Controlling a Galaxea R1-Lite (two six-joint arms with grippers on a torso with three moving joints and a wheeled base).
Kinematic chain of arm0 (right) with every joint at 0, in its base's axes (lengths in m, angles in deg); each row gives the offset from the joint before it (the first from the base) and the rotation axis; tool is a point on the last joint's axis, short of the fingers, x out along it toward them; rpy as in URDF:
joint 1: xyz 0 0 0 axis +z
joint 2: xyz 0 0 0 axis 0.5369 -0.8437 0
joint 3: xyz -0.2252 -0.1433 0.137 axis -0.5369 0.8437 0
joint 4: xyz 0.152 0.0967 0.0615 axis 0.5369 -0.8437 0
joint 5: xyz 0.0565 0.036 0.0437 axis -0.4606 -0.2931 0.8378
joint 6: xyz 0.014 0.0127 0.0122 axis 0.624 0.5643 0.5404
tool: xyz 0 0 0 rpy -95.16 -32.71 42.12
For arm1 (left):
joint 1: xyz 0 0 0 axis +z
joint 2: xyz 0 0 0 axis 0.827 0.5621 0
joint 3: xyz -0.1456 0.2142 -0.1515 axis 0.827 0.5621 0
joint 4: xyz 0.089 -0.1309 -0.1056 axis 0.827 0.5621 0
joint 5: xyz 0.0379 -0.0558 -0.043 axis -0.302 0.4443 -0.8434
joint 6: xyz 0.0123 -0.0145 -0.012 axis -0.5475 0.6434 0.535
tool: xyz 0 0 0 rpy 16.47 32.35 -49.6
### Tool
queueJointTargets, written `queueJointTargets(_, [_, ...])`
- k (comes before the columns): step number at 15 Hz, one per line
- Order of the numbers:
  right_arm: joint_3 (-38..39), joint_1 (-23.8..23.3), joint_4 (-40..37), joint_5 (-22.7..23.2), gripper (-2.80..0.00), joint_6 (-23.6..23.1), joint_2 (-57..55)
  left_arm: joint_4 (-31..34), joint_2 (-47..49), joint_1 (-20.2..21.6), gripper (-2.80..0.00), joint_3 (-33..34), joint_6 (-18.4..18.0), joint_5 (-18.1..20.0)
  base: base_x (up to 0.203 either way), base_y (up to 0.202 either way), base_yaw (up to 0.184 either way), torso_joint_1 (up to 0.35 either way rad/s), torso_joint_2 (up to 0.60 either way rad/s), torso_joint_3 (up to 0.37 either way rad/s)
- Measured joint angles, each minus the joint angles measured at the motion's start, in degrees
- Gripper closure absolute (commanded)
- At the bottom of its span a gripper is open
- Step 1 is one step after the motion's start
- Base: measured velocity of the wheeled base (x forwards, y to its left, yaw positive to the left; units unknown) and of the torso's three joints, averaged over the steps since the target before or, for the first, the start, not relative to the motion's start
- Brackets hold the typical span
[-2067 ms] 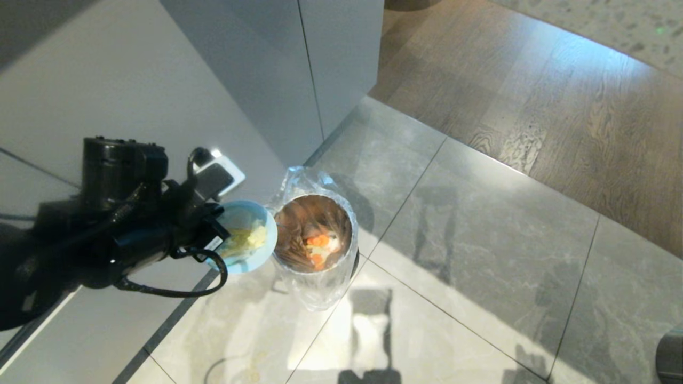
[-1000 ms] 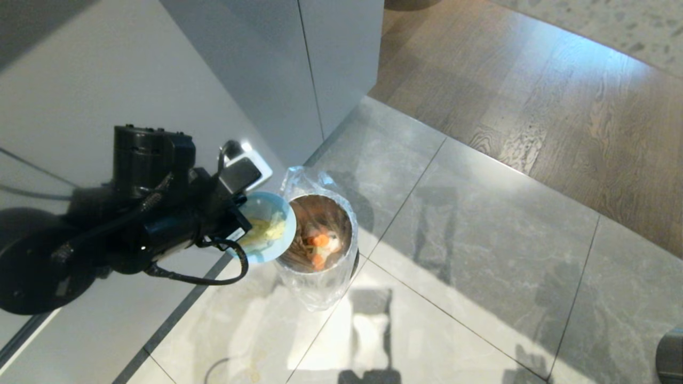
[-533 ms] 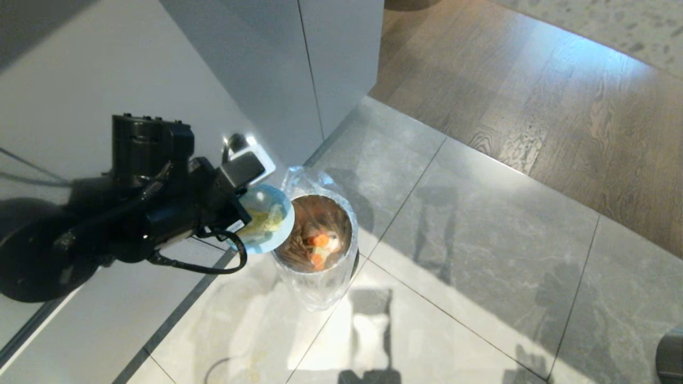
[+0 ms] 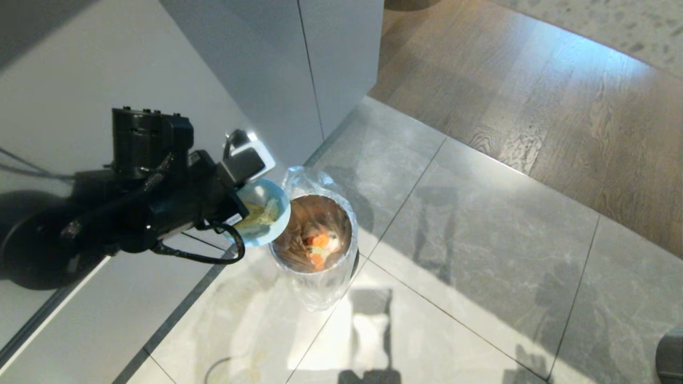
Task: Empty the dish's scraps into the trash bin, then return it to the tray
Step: Pour the leftover food from the bowl into the trash can
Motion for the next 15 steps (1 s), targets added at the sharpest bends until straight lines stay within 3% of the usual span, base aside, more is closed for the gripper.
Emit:
queueJointTargets(6, [0.0, 0.0, 0.0, 0.0, 0.0, 0.0, 0.0, -3.3, 0.6, 1.2, 0.0, -0.9, -4.1, 0.0, 0.0, 0.0, 0.0, 0.0, 0.0, 0.0])
queueJointTargets(15, [0.0, 0.0, 0.0, 0.0, 0.0, 0.0, 0.0, -6.5, 1.9, 0.8, 0.0, -3.1, -7.0, 0.1, 0.0, 0.0, 0.0, 0.0, 0.0, 0.0])
